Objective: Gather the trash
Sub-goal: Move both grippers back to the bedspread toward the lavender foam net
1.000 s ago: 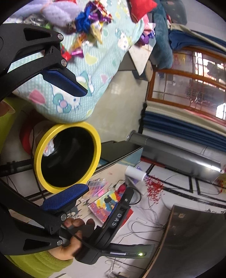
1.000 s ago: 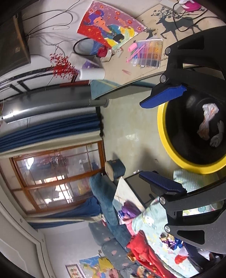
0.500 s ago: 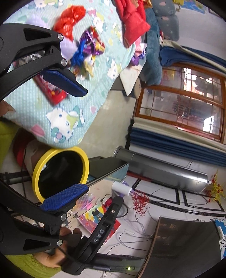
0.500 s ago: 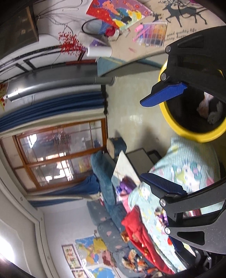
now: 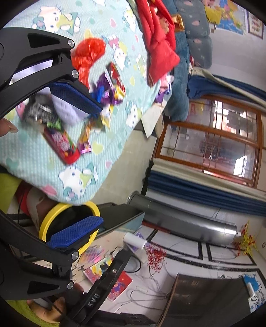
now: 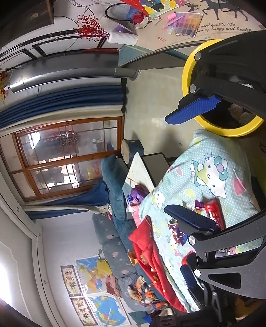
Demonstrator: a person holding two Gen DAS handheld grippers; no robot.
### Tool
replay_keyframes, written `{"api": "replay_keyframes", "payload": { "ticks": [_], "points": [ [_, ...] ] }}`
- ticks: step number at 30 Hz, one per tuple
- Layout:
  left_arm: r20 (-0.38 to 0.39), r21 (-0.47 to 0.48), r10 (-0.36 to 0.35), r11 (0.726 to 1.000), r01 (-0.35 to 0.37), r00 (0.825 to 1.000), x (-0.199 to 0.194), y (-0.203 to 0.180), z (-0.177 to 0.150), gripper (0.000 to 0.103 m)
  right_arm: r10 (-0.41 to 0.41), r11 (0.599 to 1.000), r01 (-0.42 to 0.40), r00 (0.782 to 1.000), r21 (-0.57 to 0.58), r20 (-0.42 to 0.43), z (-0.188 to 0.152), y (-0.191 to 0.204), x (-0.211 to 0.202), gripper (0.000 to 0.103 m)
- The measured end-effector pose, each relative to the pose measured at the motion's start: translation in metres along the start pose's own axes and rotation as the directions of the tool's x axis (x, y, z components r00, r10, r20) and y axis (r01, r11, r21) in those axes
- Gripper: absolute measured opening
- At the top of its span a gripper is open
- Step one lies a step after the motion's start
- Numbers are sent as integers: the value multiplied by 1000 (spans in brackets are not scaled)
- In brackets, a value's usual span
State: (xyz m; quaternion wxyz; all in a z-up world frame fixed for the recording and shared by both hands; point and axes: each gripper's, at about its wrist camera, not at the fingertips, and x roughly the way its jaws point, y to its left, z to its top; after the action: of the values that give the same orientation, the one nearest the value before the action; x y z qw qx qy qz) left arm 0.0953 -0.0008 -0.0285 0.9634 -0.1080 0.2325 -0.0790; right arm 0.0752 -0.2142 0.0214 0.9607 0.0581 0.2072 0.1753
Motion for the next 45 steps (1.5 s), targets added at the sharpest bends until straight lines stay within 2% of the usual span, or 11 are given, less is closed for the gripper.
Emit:
{"api": "replay_keyframes", "payload": {
  "ticks": [6, 12, 16, 21, 27, 32, 38, 40, 45],
  "points": [
    [6, -45, 64, 997, -63, 998, -10, 31, 1, 92, 29, 999, -29, 999, -19, -26, -6, 10, 5, 78],
    [-2, -103, 131, 986, -130, 991, -20, 64, 0, 92, 103, 993, -106, 993, -55, -60, -16, 33, 9, 78],
    [-22, -134, 156, 978, -157, 988, -24, 84, -2, 92, 172, 982, -179, 978, -54, -115, -25, 50, 16, 78],
    [-64, -180, 163, 969, -172, 985, -26, 109, -9, 92, 213, 973, -224, 962, -50, -172, -31, 65, 24, 78],
    [-155, -239, 95, 962, -131, 983, -21, 135, -22, 92, 260, 958, -281, 931, -48, -257, -47, 88, 34, 77],
    [-218, -266, 32, 960, -91, 975, -16, 148, -33, 92, 290, 944, -325, 894, -51, -341, -66, 108, 45, 66],
    [-273, -320, -43, 946, -49, 961, -10, 165, -47, 92, 316, 937, -350, 846, -1, -429, -82, 122, 62, 52],
    [-284, -321, -57, 946, -39, 957, -10, 165, -50, 87, 322, 934, -358, 832, 8, -452, -87, 127, 66, 50],
    [-303, -295, -87, 955, -7, 949, -9, 159, -53, 77, 323, 933, -358, 815, 20, -481, -92, 132, 78, 47]
  ]
}}
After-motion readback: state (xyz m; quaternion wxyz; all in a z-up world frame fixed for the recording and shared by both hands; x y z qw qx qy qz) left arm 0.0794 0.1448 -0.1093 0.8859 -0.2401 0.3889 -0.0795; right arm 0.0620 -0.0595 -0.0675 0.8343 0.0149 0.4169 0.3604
